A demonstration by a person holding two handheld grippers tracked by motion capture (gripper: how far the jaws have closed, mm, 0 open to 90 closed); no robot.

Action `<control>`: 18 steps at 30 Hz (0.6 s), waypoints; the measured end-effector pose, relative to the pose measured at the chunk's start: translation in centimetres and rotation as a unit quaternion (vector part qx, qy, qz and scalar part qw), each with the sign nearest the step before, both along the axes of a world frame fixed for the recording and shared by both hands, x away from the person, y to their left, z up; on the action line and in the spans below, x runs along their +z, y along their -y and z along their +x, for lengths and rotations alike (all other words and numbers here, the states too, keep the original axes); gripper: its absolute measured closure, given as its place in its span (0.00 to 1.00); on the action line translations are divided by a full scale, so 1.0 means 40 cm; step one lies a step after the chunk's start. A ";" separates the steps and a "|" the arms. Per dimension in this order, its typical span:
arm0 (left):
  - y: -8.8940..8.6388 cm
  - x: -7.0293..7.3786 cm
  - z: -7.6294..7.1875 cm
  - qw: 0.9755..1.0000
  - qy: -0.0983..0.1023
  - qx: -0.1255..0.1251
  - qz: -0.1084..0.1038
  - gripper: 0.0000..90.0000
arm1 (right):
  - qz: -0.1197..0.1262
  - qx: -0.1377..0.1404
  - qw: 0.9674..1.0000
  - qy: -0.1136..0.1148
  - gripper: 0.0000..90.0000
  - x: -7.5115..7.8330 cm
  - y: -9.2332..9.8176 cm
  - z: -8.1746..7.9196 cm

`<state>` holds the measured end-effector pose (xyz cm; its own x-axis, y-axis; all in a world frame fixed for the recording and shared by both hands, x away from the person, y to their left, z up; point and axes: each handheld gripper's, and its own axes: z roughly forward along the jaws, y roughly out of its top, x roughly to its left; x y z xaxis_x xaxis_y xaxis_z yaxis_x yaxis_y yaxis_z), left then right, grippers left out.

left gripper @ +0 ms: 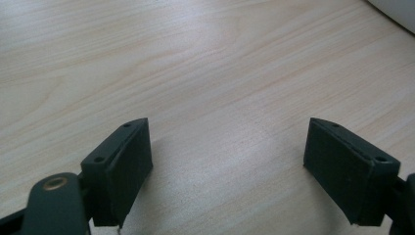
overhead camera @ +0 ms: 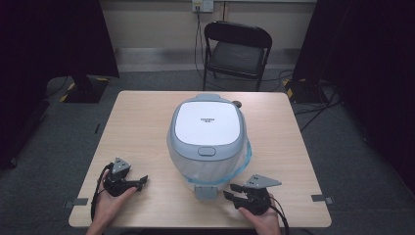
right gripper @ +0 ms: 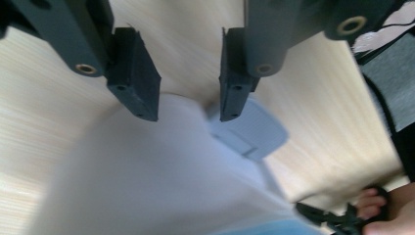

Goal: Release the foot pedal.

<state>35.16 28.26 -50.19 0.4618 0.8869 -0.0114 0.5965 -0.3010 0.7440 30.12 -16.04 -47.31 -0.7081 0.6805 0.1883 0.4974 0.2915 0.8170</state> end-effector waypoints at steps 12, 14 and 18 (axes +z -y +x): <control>0.000 0.000 0.000 1.000 0.000 0.000 0.000 0.19 | 0.004 -0.112 0.993 0.022 0.47 0.060 0.159 0.074; 0.000 0.000 0.000 1.000 0.000 0.000 0.000 0.19 | -0.010 -0.132 0.991 0.022 0.40 0.068 0.175 0.094; 0.000 0.000 0.000 1.000 0.000 -0.001 0.000 0.19 | -0.026 -0.180 0.983 0.021 0.29 0.066 0.217 0.142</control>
<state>35.17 28.27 -50.20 0.4634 0.8861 -0.0108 0.5959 -0.3026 0.7438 35.80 -24.72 -44.65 -0.4253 0.8967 0.1227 0.5431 0.1444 0.8272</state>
